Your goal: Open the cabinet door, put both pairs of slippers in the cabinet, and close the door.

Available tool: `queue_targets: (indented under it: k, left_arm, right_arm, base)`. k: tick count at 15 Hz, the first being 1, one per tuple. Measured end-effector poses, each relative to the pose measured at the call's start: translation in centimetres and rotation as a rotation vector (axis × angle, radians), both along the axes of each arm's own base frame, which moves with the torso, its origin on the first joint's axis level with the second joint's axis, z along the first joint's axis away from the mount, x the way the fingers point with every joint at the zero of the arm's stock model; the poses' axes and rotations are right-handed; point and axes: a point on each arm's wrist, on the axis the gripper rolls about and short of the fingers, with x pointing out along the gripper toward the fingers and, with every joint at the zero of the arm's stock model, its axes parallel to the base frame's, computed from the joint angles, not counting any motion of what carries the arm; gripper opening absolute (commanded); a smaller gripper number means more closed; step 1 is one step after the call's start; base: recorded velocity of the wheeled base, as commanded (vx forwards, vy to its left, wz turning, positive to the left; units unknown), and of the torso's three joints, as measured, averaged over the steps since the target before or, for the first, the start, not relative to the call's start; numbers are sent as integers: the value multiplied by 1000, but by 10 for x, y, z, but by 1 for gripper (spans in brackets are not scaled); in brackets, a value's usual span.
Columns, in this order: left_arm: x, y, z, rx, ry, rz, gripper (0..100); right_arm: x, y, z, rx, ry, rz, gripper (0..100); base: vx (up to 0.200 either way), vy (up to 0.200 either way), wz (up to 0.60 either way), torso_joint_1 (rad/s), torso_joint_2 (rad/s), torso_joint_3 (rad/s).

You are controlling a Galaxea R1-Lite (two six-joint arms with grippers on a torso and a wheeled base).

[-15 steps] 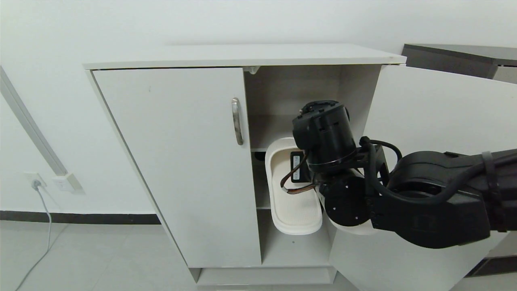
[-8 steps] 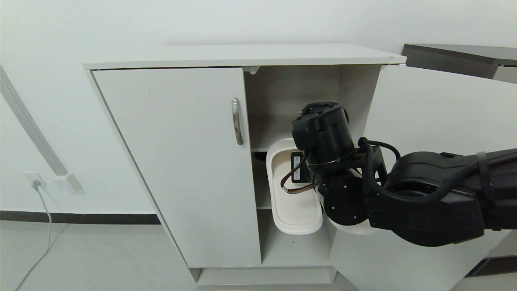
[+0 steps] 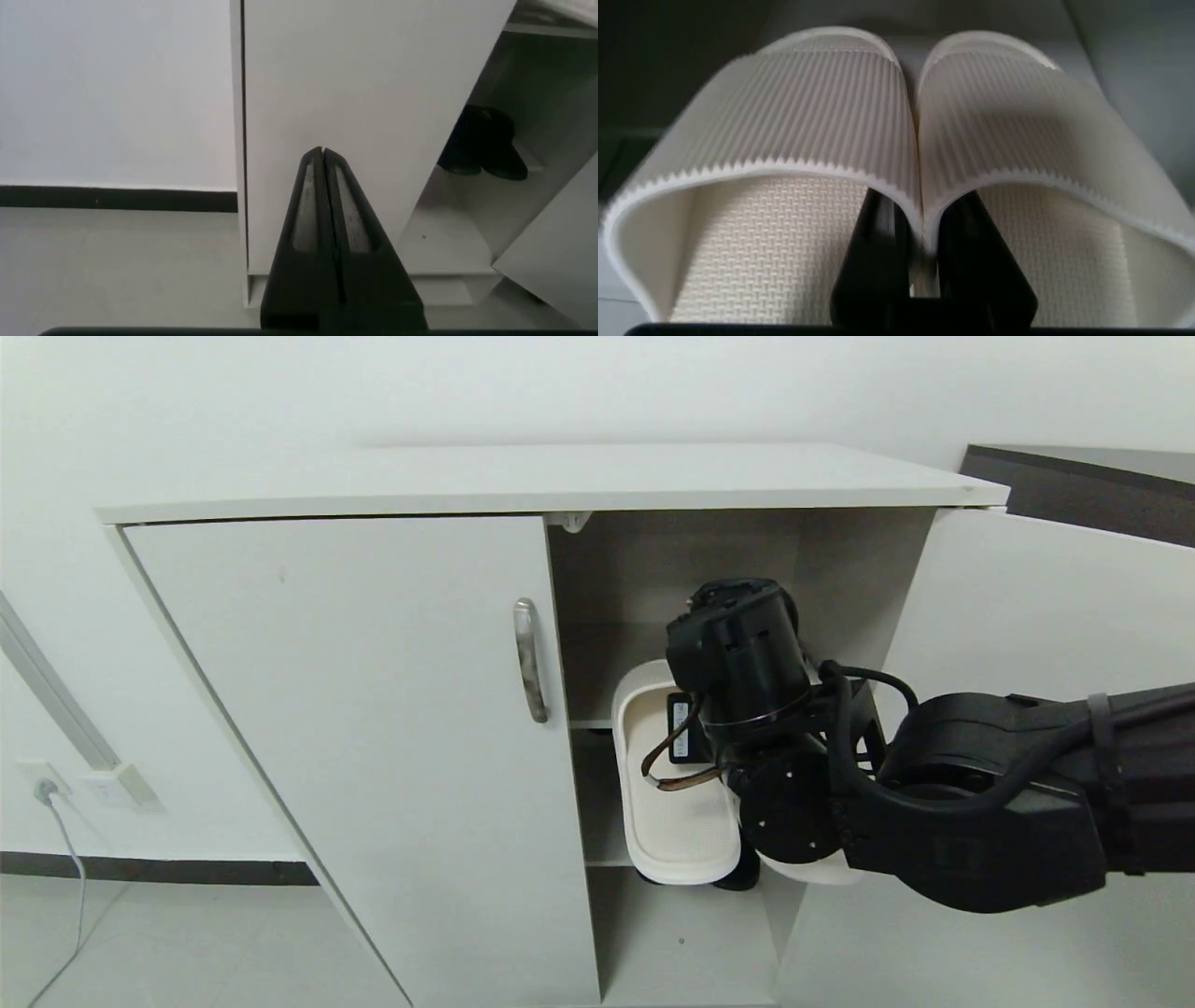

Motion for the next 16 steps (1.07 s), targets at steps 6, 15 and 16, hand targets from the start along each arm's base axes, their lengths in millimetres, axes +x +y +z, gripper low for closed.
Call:
queue_targets:
  k: [6, 15, 16]
  left_arm:
    - [0, 0, 0, 0, 0, 0, 0]
    - [0, 0, 0, 0, 0, 0, 0]
    - [0, 0, 0, 0, 0, 0, 0]
  right_arm:
    - [18, -7, -10, -40, 22, -31, 0]
    - [60, 7, -13, -32, 1, -15, 0]
    - [64, 8, -11, -36, -6, -13, 0]
  base:
    - [33, 0, 0, 0, 0, 0]
    - [0, 0, 0, 0, 0, 0]
    - [0, 0, 0, 0, 0, 0]
